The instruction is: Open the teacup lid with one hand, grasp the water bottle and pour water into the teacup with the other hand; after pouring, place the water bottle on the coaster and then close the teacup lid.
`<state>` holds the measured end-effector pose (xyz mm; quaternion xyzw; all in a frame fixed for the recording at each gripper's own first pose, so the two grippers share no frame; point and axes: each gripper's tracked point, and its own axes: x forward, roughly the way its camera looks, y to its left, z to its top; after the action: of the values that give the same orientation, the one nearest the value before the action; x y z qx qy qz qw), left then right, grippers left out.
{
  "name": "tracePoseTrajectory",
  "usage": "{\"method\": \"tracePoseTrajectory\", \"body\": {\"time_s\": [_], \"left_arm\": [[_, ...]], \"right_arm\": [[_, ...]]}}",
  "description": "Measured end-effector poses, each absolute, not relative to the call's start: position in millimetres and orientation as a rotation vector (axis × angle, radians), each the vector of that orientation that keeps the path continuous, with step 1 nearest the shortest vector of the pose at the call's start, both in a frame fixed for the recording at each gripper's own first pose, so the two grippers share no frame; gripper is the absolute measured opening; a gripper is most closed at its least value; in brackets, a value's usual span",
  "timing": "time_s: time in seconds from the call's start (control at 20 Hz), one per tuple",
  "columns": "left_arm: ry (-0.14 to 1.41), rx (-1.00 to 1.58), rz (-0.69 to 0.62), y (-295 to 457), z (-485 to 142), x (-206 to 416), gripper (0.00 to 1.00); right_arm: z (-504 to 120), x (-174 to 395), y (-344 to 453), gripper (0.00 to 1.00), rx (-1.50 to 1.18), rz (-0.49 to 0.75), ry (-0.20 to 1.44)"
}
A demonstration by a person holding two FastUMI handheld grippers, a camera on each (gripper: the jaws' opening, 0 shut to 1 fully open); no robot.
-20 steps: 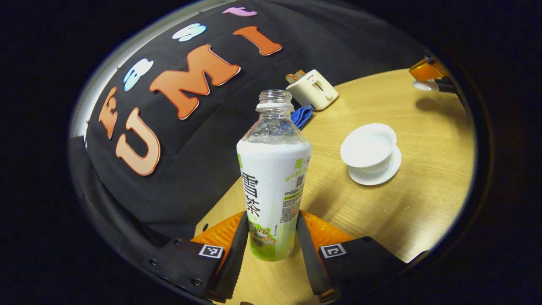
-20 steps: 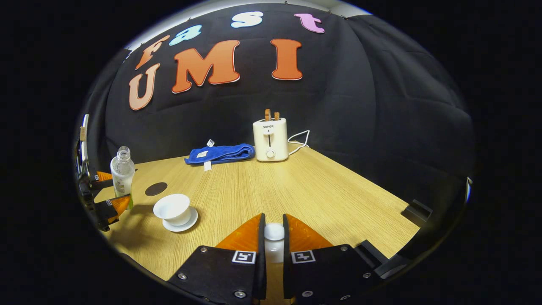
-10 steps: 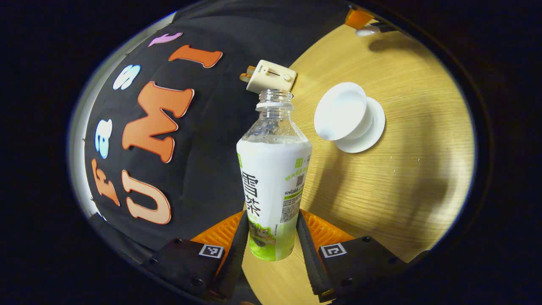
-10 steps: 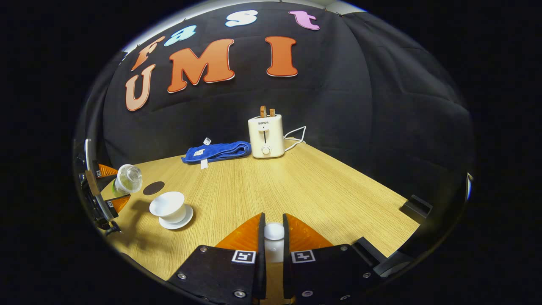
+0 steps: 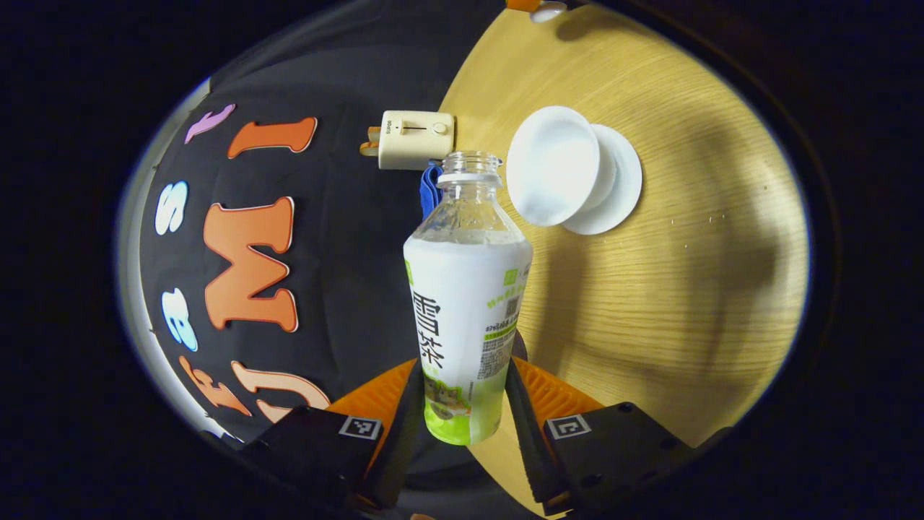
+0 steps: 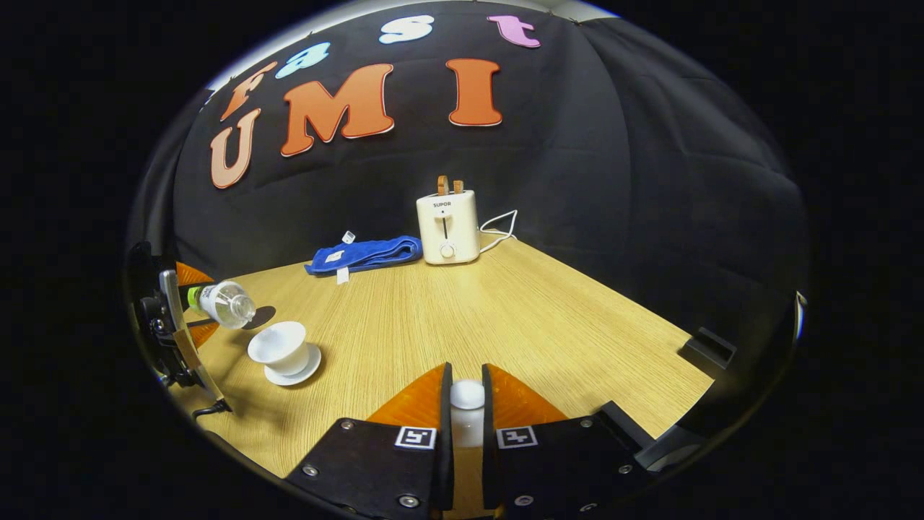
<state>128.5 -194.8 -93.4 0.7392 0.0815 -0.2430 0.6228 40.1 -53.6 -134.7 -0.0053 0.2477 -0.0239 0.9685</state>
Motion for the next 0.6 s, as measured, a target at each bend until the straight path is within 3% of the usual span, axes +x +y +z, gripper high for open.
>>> {"method": "tracePoseTrajectory", "body": {"time_s": [0.6], "left_arm": [[0.146, 1.905, -0.565, -199.3, -82.5, 140.9, 0.69]], "right_arm": [[-145.7, 36.5, -57.7, 0.16, -0.01, -0.055, 0.528]]}}
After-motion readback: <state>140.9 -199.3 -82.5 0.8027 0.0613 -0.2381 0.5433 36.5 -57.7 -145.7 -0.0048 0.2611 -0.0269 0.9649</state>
